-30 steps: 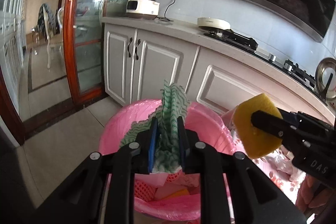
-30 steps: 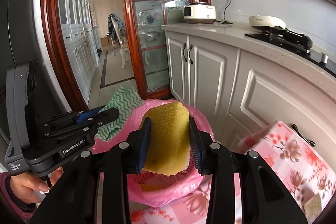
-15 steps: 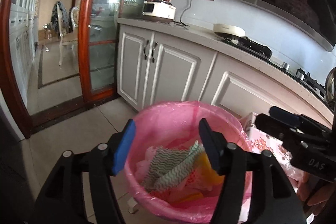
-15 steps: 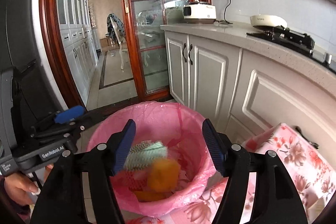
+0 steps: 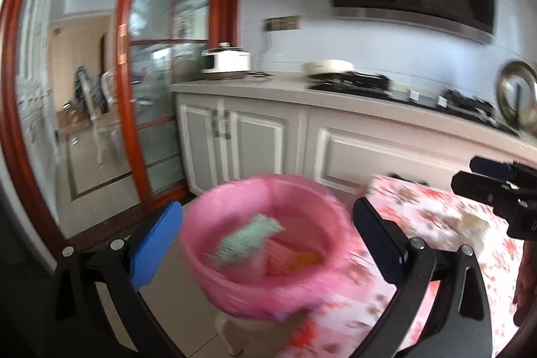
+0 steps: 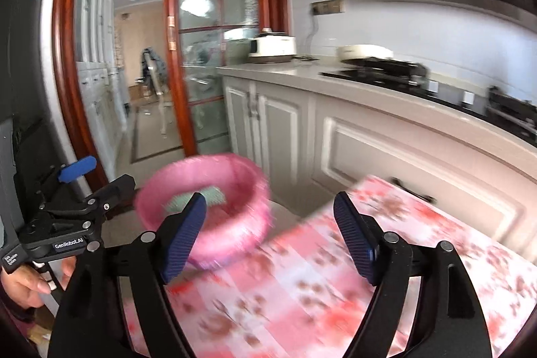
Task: Collect trash
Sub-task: 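Move both open tools back over the table toward the remaining trash, then grasp the white plastic bag ball with the right tool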
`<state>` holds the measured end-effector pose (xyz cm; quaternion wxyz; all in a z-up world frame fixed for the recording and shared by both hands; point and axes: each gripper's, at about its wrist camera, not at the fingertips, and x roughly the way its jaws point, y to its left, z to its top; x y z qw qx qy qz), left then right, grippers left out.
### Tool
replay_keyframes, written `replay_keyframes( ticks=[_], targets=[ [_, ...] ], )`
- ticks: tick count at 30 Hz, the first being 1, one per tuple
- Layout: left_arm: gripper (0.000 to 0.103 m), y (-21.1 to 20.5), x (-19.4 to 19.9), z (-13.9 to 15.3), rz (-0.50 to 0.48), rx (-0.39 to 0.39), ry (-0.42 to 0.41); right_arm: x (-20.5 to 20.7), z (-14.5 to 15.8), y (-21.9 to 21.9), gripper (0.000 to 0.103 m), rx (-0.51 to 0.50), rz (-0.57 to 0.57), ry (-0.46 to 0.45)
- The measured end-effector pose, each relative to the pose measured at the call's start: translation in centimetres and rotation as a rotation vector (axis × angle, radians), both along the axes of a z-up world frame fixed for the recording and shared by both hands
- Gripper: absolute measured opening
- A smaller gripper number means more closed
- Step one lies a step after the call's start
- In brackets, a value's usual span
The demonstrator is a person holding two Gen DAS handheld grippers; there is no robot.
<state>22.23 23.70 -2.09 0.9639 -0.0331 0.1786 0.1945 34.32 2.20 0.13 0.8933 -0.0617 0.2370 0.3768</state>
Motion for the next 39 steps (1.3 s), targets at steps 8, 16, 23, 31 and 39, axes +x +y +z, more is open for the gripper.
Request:
replay_keyframes(
  ticks=[8,16,23,31,39],
  targets=[
    [0.098,-9.4,3.0,-2.8,-0.174,-0.055,0.061,0.2,-4.4,-10.9,0.077,-0.009,-0.202,0.079],
    [0.098,-16.7,7.2,-5.5,-0.28,-0.005,0.095,3.4,-7.8,-16.6,0.077,-0.017,-0.314,0.136],
    [0.098,-17.5,9.8,-7.9,-0.267,-0.006,0.142,7.5,-12.2,-16.0,0.077,-0.041,-0.287,0.211],
    [0.098,-15.3,11.6,-9.5,-0.192,-0.027,0.181,10.9,-14.7,-12.8,0.077,-0.085,-0.229,0.254],
    [0.098,-14.8,11.8,-9.8,-0.181,-0.053,0.183,11.0,-15.1,-12.5,0.077,-0.105,-0.237,0.272]
  ],
)
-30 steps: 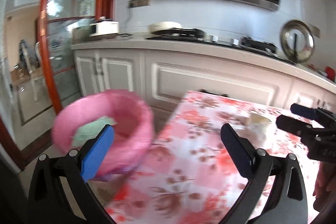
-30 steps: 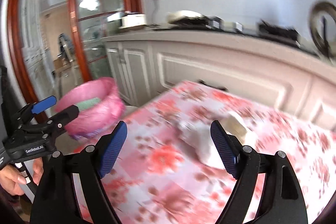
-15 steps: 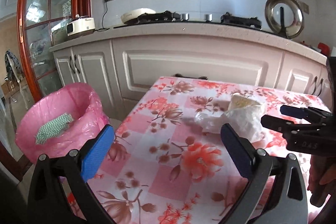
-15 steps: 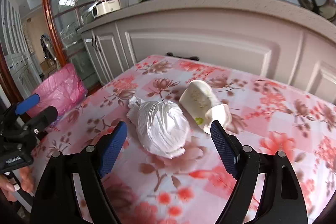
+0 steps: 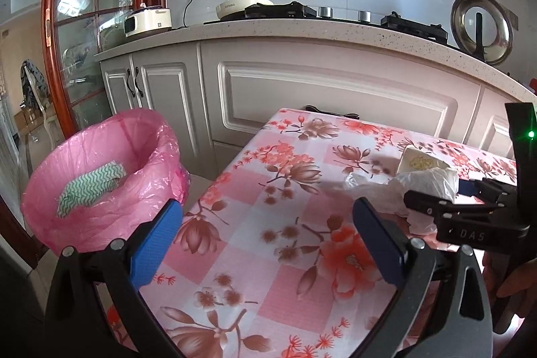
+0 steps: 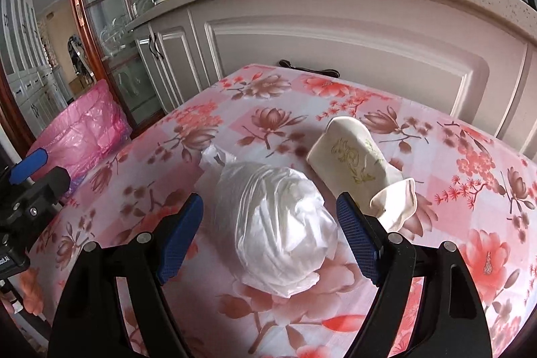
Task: Collect trash
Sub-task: 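Grasp the white plastic bag ball with the right tool, then grasp the crumpled white paper cup with the left tool while the right tool holds the bag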
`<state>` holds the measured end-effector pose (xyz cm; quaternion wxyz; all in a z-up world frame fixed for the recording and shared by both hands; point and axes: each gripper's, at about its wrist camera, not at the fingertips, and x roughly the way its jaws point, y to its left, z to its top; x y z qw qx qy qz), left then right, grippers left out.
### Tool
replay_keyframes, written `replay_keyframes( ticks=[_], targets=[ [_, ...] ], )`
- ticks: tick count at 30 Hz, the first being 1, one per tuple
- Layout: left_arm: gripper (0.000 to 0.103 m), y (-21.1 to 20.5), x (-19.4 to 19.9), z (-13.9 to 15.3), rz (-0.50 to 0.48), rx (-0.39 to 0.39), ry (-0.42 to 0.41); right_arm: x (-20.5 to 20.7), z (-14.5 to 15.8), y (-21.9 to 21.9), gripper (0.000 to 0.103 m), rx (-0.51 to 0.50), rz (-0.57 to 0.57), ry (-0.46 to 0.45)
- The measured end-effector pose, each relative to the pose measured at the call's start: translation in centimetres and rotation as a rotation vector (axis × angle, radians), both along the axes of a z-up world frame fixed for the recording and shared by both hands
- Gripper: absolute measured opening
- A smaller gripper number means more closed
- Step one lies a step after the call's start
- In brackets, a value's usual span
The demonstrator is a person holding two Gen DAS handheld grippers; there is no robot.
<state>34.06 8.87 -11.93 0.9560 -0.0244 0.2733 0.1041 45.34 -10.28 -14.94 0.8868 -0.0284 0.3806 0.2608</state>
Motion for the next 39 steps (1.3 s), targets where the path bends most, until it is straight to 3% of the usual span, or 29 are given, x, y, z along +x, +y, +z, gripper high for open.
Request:
replay_keyframes(
  ticks=[15,19,23,25,32,39],
  targets=[
    [0.098,-0.2,-1.8,0.3,0.003,-0.028,0.015,0.2,-0.5,1.1,0.075,-0.08,-0.001,0.012],
    [0.098,-0.2,-2.3,0.6,0.011,-0.036,0.02,0.2,-0.6,1.2,0.064,-0.085,0.004,0.017],
    [0.098,-0.6,-3.1,1.4,0.012,-0.021,0.007,-0.5,-0.5,1.1,0.041,-0.063,0.03,0.024],
    [0.098,-0.9,-3.4,1.6,0.01,-0.011,0.009,-1.4,0.0,0.6,0.039,-0.057,0.033,0.01],
    [0.098,-3.5,-3.9,1.8,-0.023,-0.007,0.027,-4.8,2.9,-6.7,0.039,0.032,-0.101,-0.049],
    [0.098,-9.6,-1.4,1.8,-0.136,-0.014,0.051,-6.3,4.5,-15.2,0.039,0.083,-0.271,-0.089]
  ],
)
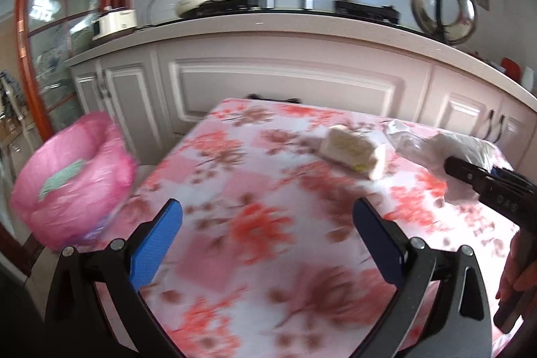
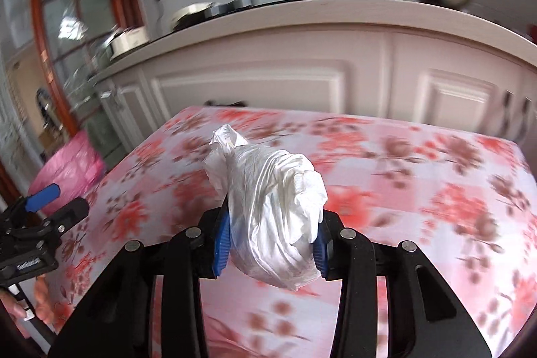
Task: Collect trash
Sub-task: 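Grasp the crumpled white paper cup with the left tool while the right tool holds the bag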
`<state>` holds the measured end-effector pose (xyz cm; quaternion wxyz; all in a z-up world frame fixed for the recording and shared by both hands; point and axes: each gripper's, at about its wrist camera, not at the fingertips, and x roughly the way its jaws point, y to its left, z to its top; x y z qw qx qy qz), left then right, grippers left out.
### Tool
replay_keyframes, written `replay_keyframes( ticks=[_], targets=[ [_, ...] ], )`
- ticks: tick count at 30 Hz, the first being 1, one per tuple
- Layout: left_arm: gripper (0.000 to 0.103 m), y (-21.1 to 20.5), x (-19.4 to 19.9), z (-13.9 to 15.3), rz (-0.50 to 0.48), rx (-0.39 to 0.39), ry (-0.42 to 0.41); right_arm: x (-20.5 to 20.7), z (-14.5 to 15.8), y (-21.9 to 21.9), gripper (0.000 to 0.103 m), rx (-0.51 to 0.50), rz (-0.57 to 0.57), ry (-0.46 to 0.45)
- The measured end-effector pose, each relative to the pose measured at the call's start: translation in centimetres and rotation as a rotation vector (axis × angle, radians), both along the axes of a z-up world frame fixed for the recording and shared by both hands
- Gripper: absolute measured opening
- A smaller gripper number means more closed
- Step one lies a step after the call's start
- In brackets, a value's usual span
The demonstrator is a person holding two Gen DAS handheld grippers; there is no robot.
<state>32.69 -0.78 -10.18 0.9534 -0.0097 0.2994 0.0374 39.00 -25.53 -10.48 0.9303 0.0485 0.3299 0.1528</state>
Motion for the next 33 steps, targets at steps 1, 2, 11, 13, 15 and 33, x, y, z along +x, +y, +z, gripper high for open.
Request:
replay_keyframes(
  ticks=[1,2,11,13,15,33],
  targets=[
    [0.098,-0.8,0.6,0.0,-0.008,-0.003,-0.004,-0.1,0.0,-0.9,0.039,0.004,-0.018,-0.001],
    [0.098,-1.5,1.1,0.0,-0.013,-0.005,-0.006,-0.1,0.0,-1.8,0.039,0.01,-0.035,-0.001],
    [0.098,-7.0,8.3,-0.8,0.027,-0.083,0.006,0.5,-1.0,-6.4,0.039,0.006,-0.103,0.003],
    [0.098,-7.9,10.0,-1.5,0.043,-0.079,0.031,1.1,-1.3,-7.0,0.039,0.012,-0.112,0.006],
    [0.098,-8.6,11.7,-2.3,0.075,-0.066,0.068,1.8,-1.5,-7.8,0.039,0.025,-0.126,0.012],
    [0.077,-10.1,20.1,-7.0,0.173,-0.065,0.24,6.0,-2.3,-9.4,0.039,0.105,-0.126,0.033]
  ],
)
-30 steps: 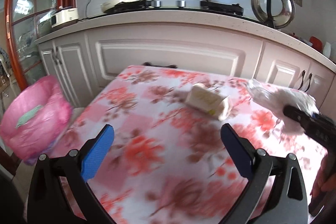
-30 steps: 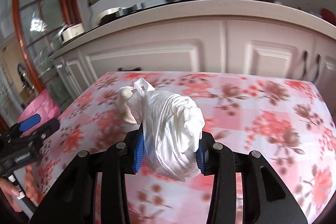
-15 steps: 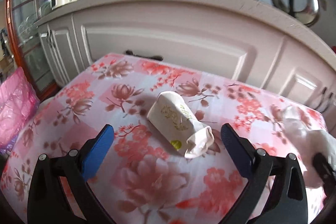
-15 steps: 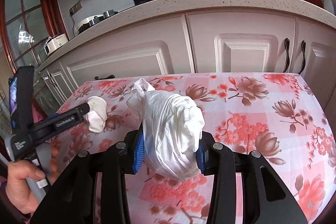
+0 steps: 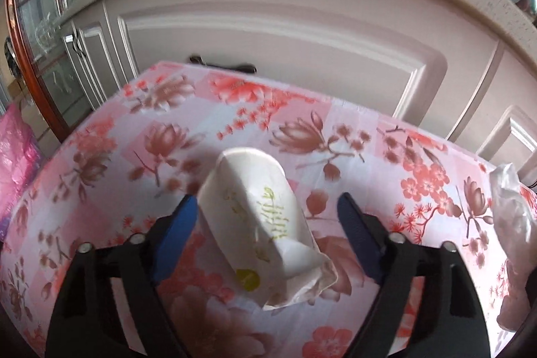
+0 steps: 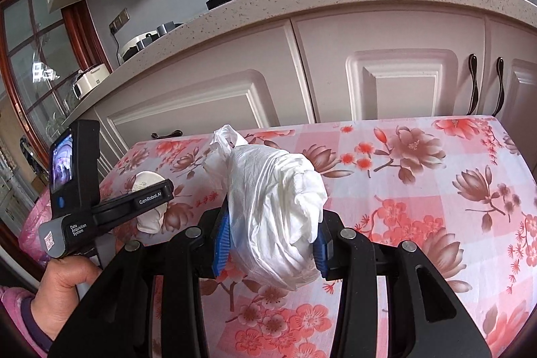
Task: Collect trash
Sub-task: 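Grasp the crumpled white paper cup with the left tool while the right tool holds the bag, then carry the paper cup and plastic bag over the pink bin with both tools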
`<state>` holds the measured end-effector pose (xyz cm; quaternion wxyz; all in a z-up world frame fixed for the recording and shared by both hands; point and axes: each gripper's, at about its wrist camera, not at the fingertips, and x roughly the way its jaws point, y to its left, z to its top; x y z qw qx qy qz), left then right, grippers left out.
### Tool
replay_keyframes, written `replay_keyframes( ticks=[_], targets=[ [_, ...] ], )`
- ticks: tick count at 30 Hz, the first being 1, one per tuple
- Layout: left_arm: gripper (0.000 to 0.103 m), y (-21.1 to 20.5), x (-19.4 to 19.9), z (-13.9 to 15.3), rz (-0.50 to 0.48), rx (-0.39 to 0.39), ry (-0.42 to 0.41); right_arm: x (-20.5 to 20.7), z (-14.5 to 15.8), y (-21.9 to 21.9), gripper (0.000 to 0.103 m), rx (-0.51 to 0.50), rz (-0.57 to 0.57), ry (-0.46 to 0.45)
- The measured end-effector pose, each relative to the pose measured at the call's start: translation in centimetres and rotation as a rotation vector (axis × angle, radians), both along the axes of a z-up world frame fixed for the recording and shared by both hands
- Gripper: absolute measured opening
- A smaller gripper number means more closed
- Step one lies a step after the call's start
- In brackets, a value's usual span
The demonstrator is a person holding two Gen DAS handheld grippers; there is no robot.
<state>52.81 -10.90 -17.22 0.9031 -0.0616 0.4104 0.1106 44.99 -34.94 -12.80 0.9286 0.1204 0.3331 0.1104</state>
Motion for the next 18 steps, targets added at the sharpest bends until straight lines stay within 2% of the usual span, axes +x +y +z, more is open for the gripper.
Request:
replay_keyframes(
  ticks=[2,4,8,14,18],
  targets=[
    [0.074,0.0,-0.1,-0.5,0.002,-0.001,0.015,0.0,-0.2,0.0,0.039,0.008,-0.001,0.005],
    [0.059,0.0,-0.3,-0.7,-0.025,-0.014,0.013,-0.1,-0.3,0.1,0.039,0.007,0.002,0.007],
    [0.044,-0.2,-1.2,0.1,-0.066,-0.001,-0.016,-0.7,-0.2,0.4,0.039,0.009,0.008,0.014],
    [0.043,0.5,-3.6,1.9,-0.105,-0.039,-0.029,-2.4,0.9,1.2,0.039,0.009,0.01,0.002],
    [0.043,1.0,-6.9,3.7,-0.13,-0.033,-0.061,-4.0,2.2,2.0,0.039,0.014,0.011,-0.02]
  ],
)
